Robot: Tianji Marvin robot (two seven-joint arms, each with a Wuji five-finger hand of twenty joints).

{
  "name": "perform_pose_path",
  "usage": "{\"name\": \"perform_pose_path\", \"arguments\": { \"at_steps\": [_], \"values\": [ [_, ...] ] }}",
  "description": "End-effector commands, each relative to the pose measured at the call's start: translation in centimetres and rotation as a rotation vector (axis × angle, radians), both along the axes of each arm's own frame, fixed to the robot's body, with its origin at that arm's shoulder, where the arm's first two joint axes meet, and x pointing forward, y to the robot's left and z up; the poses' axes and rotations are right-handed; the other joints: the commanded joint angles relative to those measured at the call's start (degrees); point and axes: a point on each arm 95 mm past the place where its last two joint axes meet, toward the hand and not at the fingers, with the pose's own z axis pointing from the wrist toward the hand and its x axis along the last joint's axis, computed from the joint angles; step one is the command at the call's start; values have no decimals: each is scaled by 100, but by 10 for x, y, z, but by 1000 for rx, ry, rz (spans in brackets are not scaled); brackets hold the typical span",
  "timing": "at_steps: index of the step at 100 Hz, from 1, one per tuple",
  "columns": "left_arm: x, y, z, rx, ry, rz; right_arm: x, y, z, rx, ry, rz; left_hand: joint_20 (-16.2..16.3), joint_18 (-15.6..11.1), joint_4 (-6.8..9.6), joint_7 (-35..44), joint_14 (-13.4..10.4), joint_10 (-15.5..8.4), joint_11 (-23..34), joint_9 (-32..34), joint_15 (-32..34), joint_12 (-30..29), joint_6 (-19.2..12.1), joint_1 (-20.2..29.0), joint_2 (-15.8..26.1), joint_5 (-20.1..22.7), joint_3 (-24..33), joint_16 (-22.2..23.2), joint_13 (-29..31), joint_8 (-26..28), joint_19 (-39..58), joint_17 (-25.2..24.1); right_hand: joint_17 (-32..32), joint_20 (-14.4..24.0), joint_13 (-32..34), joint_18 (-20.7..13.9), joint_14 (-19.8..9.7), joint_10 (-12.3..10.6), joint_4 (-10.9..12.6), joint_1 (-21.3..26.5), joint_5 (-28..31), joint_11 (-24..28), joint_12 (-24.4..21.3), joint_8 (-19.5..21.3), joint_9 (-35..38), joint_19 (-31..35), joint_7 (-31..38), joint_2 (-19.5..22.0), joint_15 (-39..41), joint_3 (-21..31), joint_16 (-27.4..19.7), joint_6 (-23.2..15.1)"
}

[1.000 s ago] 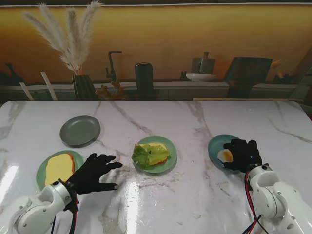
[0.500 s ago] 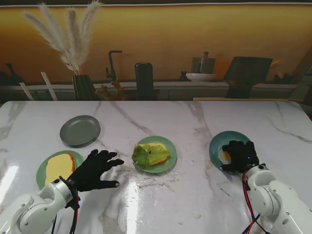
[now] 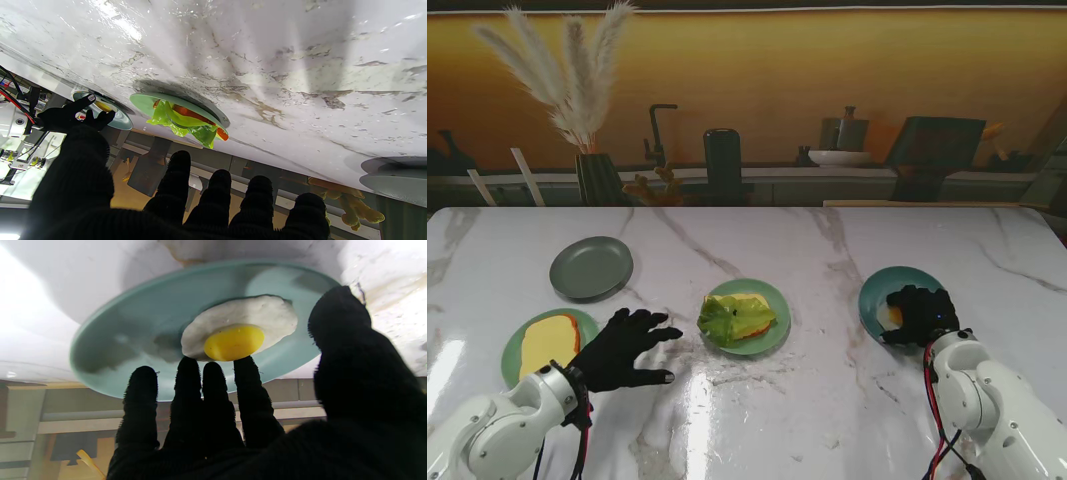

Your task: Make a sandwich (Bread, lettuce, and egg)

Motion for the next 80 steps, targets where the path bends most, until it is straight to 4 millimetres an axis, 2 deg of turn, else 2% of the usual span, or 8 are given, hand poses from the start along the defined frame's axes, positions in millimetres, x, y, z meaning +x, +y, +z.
{"name": "perform_pose_path", "arguments": {
  "at_steps": [1, 15, 27, 45, 49, 53, 64, 80],
  "values": [
    [1, -1, 1, -3, 1, 4, -3, 1, -6, 8, 18, -25, -22, 91, -91, 42, -117, 16, -42, -103, 7, 86, -113, 38, 98, -144, -25, 44, -96, 80, -44, -6, 167, 138, 217, -87, 108, 68, 439, 701, 274, 147, 94, 111, 163, 231, 214, 7, 167, 709, 153, 60],
    [1, -1, 1, -4, 0, 2, -5, 2, -9, 13, 26, -42, -12, 100, -82, 66, -114, 11, -29, -104, 32, 90, -109, 68, 92, -138, -16, 58, -88, 103, -31, -11, 598, 291, 551, -246, 133, 73, 429, 754, 453, 280, 257, 166, 385, 517, 396, -103, 503, 957, 388, 13],
    [2, -1, 1, -6, -1, 0, -6, 3, -12, 24, 33, -63, -5, 95, -75, 87, -120, 15, -16, -97, 43, 94, -100, 95, 94, -118, -10, 64, -90, 120, -23, -14, 1245, 397, 1076, -405, 81, 71, 416, 871, 623, 459, 408, 313, 641, 762, 691, -206, 918, 1286, 645, -87],
    [2, -1, 1, -7, 0, 2, -7, 4, -16, 34, 44, -98, 3, 97, -61, 113, -116, 10, 0, -87, 60, 99, -97, 146, 85, -100, -6, 76, -85, 141, -16, -17, 1697, 362, 1628, -274, 103, 99, 385, 968, 920, 617, 504, 496, 1110, 770, 1073, -346, 1059, 1595, 731, -190],
    [2, -1, 1, -7, -1, 2, -7, 5, -17, 41, 45, -107, 5, 98, -59, 118, -116, 11, 8, -81, 66, 101, -98, 148, 84, -97, -8, 79, -80, 144, -14, -17, 1845, 358, 1776, -293, 66, 36, 283, 1034, 930, 722, 583, 622, 1239, 780, 1370, -471, 1135, 1703, 806, -310],
    [2, -1, 2, -7, -2, 2, -7, 5, -18, 46, 47, -115, 7, 98, -58, 121, -109, 25, 9, -85, 70, 100, -92, 147, 83, -97, -11, 81, -83, 147, -13, -18, 1971, 376, 1896, -300, 28, 5, 134, 1084, 872, 790, 674, 465, 1338, 804, 1788, -599, 1201, 1834, 906, -409],
    [2, -1, 2, -7, -1, 3, -7, 5, -20, 56, 56, -132, 14, 96, -50, 130, -118, 17, 16, -86, 79, 98, -94, 163, 83, -89, -8, 85, -81, 155, -7, -19, 2498, 400, 2362, -404, 52, -72, -94, 1322, 734, 1010, 1093, 555, 1709, 906, 2886, -930, 1492, 2043, 1216, -704],
    [2, -1, 2, -7, 2, 5, -6, 6, -20, 72, 45, -145, 23, 96, -41, 152, -118, 7, 27, -78, 88, 95, -82, 185, 74, -42, -6, 87, -76, 167, -2, -21, 3121, 509, 2884, -530, 32, -158, -306, 1655, 773, 1064, 1477, 632, 2209, 1040, 3690, -1158, 1790, 2344, 1364, -991]
  ]
}}
